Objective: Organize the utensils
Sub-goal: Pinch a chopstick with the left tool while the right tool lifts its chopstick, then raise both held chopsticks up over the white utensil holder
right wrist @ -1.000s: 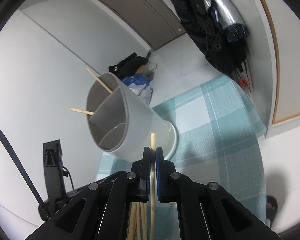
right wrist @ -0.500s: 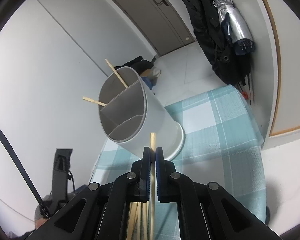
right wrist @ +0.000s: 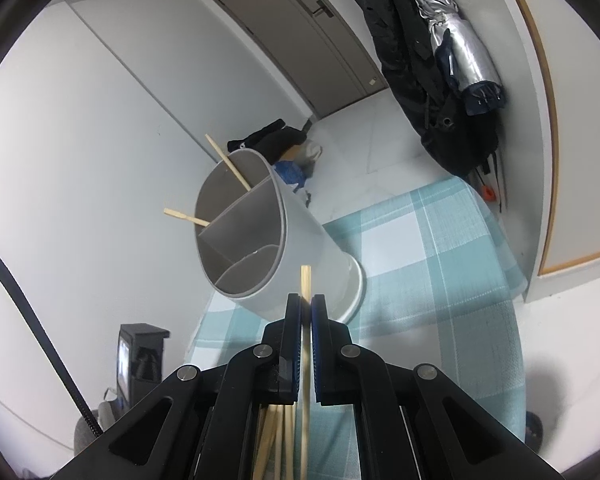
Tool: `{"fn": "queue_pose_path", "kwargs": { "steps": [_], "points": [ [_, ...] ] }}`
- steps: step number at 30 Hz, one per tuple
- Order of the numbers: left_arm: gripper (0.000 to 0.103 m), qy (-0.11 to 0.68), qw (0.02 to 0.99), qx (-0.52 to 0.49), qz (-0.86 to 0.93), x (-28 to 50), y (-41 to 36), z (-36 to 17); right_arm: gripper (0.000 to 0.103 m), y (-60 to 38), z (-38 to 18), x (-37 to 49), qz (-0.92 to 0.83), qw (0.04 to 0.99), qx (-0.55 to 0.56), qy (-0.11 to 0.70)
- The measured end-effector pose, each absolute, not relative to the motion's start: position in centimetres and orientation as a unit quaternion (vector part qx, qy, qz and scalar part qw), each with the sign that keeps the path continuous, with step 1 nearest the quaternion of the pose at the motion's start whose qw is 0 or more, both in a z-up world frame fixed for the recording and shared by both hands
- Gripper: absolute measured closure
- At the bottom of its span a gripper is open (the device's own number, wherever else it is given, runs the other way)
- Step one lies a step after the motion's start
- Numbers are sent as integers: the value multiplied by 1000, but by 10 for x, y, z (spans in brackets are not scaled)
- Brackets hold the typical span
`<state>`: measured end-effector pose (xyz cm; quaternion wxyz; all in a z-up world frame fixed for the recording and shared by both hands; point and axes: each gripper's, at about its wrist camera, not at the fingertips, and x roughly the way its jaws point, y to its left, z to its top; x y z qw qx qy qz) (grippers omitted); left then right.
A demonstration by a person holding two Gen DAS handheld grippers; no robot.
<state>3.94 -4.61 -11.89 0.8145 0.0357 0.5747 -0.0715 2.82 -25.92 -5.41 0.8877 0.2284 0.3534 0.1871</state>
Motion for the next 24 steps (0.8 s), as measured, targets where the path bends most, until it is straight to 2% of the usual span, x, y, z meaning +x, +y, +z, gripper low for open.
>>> {"fn": "queue_pose_path", "kwargs": {
  "steps": [4, 5, 7, 9, 10, 12, 16, 24],
  "points": [
    [44, 578, 813, 23, -60, 50, -33, -120, 99, -261, -54, 30, 189, 886, 234, 353],
    [46, 579, 813, 22, -58, 53, -32, -120, 99, -261, -54, 30, 190, 886, 235, 353],
    [56, 578, 814, 17, -56, 61, -33, -119, 99, -261, -53, 31, 191, 885, 236, 353],
    [77, 575, 816, 15, -58, 67, -34, -118, 99, -260, -53, 31, 192, 885, 235, 353],
    [80, 574, 816, 11, -59, 71, -36, -118, 99, -260, -53, 31, 192, 885, 236, 352],
    [94, 571, 819, -7, -58, 59, -38, -115, 99, -260, -53, 32, 192, 885, 236, 353],
    [101, 562, 825, -46, -44, 62, -35, -115, 99, -258, -54, 33, 189, 885, 235, 354],
    [101, 504, 859, -78, -53, 42, -20, -81, 99, -243, -42, 24, 194, 906, 189, 327]
  ]
}}
